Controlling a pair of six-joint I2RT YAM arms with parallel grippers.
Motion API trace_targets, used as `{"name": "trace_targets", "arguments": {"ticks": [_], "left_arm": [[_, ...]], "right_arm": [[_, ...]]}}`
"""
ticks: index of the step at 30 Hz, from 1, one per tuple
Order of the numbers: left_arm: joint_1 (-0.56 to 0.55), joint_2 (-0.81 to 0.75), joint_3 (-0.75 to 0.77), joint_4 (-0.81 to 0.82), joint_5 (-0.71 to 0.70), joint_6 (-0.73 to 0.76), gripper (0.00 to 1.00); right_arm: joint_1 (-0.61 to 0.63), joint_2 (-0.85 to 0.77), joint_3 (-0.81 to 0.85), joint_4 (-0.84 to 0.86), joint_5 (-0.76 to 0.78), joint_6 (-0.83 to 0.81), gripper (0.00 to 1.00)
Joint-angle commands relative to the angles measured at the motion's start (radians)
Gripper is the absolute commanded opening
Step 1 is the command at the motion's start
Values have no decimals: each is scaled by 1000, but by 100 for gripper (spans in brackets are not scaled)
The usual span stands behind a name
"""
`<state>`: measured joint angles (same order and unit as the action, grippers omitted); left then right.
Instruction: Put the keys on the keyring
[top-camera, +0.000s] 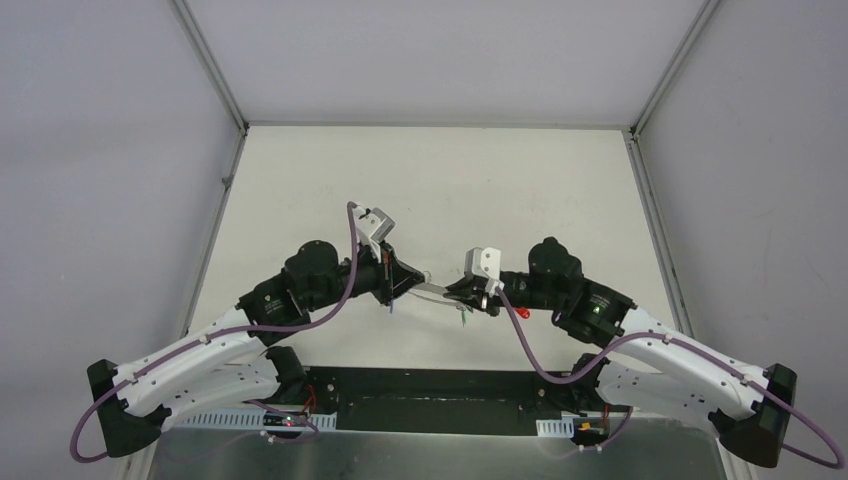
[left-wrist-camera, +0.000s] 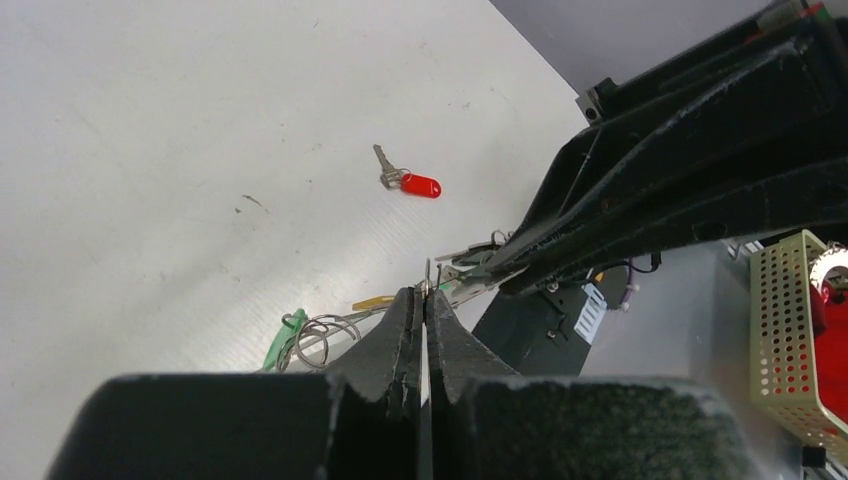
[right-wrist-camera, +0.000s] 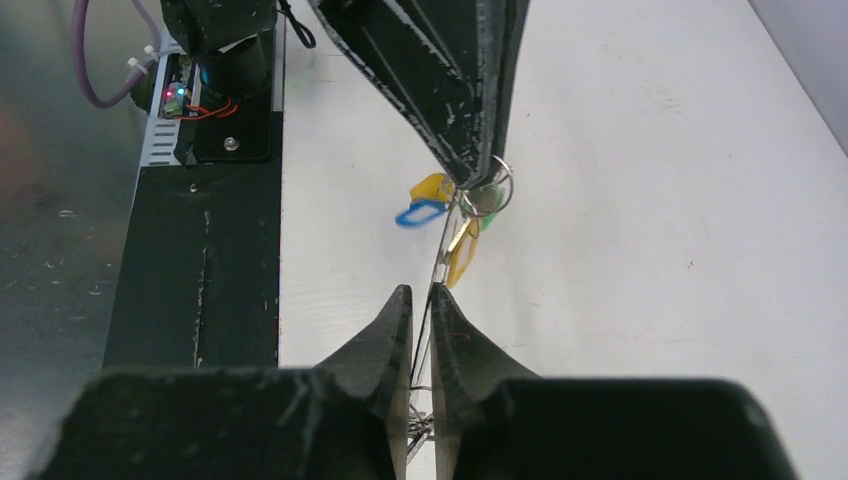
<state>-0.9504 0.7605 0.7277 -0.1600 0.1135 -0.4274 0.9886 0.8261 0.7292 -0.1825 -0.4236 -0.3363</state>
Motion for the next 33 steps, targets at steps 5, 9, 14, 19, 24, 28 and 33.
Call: {"name": "trace_targets", "arguments": {"ticks": [5,9,14,19,24,28,33], "left_arm": [[12,16,39,38,-224,-17,0],[12,53,52,42,-196,16,0],[12,70,55,43,-151,86,0],[12,30,11,64,-120,163,0],[13,-31,-30,73,-115,245,0],[12,-76,-57,73,-73,330,0],[12,-104,-67,73,-4,440,0]], "right_arm": [[47,-13,-38,-55,-215,-35,34],[54,-1,-40,-34,-236,-21,44],[56,-8,-39,-6,-198,8,49],[56,-50,-41,10,-132,35,57],[56,-99,-39,24,-34,82,64],[56,-126,-38,73,33,123,66],[55,-106,-22,138,118,180,65]]}}
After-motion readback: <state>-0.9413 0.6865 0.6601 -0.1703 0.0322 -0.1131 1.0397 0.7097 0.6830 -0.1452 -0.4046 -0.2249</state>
